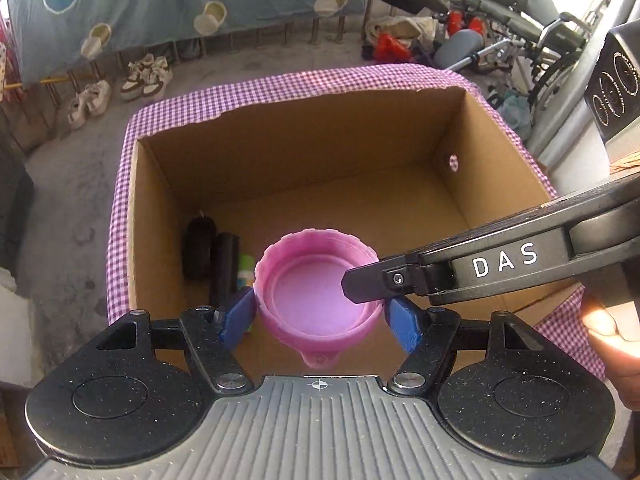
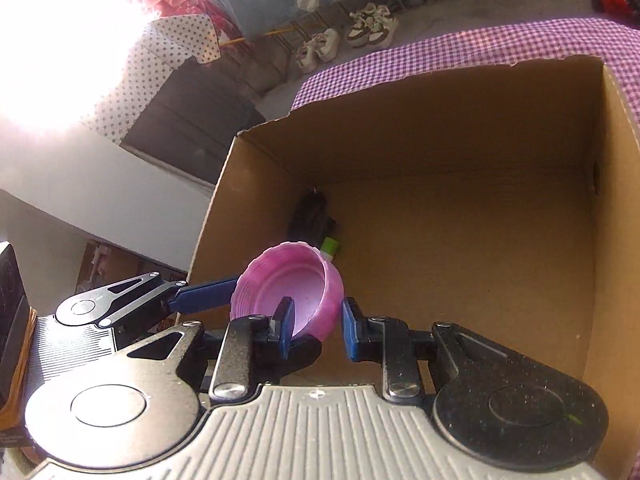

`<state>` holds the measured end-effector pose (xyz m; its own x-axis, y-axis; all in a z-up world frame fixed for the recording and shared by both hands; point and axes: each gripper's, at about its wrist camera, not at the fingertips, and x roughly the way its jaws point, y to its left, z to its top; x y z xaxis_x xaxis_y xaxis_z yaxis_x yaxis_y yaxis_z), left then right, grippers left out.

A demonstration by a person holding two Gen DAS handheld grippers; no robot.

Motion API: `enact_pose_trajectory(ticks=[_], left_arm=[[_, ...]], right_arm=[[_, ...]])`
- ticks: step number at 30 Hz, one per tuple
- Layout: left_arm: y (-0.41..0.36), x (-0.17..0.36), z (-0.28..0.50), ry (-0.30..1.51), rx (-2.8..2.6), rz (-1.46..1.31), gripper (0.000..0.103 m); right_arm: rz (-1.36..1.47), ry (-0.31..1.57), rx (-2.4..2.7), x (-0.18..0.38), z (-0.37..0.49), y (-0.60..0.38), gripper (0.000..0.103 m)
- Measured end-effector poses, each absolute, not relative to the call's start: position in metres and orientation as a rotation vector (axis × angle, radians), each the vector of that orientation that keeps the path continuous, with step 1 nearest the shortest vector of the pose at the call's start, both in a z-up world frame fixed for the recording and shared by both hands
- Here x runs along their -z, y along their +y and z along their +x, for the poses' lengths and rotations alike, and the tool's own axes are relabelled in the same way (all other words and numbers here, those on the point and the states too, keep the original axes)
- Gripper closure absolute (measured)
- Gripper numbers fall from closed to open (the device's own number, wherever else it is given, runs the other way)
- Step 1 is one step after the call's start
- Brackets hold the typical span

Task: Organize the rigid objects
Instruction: 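Lower the pink lid into the box and open the right gripper, then move the right gripper to the black tape roll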

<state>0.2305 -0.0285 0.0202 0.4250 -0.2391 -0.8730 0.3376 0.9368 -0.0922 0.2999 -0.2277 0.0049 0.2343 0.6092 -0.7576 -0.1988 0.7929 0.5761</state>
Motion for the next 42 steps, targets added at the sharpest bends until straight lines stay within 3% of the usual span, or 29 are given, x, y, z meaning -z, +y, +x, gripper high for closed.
enact_pose_trajectory(ticks=[10,19,29,37,41,42], left_arm=[[-0.020,0.017,0.260,1.313,0.351,0.108,0.032],[-0.018,0.010,0.250,1.308,0.361,0.101,0.022],[-0.006,-0.045,0.217,1.170,0.361,0.051,0.020],[0.009,-0.088,0.158,0.941,0.371,-0.050,0.016],[0.020,-0.081,0.123,0.888,0.367,-0.102,0.014],[0.021,-0.077,0.117,0.883,0.367,-0.109,0.014]], right_arm=[[0.369,1.423,-0.576,0.039,0.335,-0.201,0.075],[0.379,1.447,-0.572,0.044,0.328,-0.200,0.073],[0.484,1.288,-0.620,-0.008,0.299,-0.233,0.072],[0.588,1.037,-0.692,-0.066,0.221,-0.278,0.071],[0.602,0.898,-0.706,-0.077,0.158,-0.302,0.051],[0.594,0.874,-0.694,-0.076,0.144,-0.304,0.051]])
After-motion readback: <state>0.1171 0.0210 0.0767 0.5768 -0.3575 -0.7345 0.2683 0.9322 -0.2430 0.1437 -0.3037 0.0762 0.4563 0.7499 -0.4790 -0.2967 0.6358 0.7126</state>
